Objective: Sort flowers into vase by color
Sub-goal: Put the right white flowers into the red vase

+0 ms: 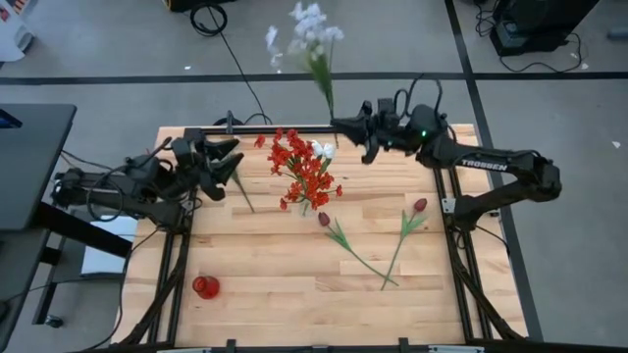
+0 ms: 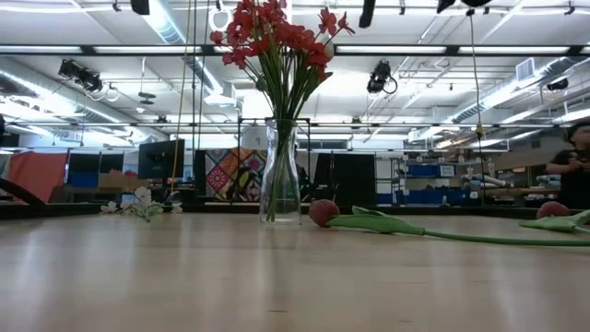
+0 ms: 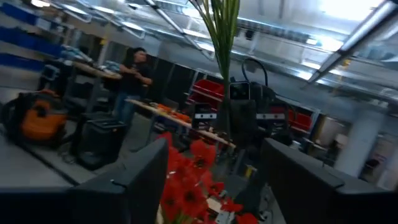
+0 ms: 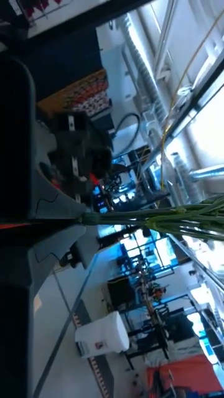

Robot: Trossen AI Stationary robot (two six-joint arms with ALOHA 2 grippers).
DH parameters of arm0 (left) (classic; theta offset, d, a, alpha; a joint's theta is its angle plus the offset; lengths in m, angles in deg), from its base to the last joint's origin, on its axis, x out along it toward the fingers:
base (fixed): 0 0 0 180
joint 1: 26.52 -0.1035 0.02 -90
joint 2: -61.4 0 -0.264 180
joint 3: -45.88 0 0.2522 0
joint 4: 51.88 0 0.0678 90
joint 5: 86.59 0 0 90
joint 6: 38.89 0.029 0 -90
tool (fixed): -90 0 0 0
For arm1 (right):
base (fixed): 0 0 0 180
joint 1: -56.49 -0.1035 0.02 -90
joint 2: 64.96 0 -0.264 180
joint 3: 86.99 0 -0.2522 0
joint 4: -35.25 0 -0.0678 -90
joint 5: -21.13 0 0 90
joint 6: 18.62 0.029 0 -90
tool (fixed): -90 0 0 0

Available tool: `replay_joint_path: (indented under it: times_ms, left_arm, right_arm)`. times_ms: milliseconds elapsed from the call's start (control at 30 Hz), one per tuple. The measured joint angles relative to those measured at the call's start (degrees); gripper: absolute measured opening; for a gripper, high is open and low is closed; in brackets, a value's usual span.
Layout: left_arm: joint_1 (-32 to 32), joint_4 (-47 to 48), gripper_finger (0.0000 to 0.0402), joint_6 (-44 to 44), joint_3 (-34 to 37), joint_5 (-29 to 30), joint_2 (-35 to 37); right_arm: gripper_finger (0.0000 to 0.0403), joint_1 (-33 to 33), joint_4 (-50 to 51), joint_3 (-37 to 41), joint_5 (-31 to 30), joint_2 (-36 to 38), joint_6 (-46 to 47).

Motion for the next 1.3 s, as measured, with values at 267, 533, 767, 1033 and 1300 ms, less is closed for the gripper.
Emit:
replay_joint_path:
  times_ms: [267, 533, 767, 1033, 1300]
  left_arm:
    - [-6.0, 2.2, 0.0262, 1.7, -7.8, -12.3, -7.0]
    - [-11.5, 14.6, 0.0263, 8.0, -23.1, -22.8, -17.1]
    - [-14.0, 14.7, 0.0263, 10.4, -29.2, -29.3, -23.1]
    - [-14.2, 10.1, 0.0263, 8.4, -33.5, -37.6, -29.1]
    - [-14.2, 10.3, 0.0263, 8.0, -39.6, -41.1, -36.5]
  right_arm:
    - [0.0007, -11.1, -1.6, 0.0, -8.0, -1.2, -6.6]
    - [0.0007, -16.7, -2.4, 0.0, -12.8, -1.2, -10.6]
    - [0.0008, -18.9, -3.1, 0.0, -14.6, -1.2, -13.3]
    - [0.0010, -18.6, -2.5, 0.0, -14.5, -1.2, -13.5]
    - [0.0010, -17.6, 0.1, 0.0, -13.8, -1.2, -13.9]
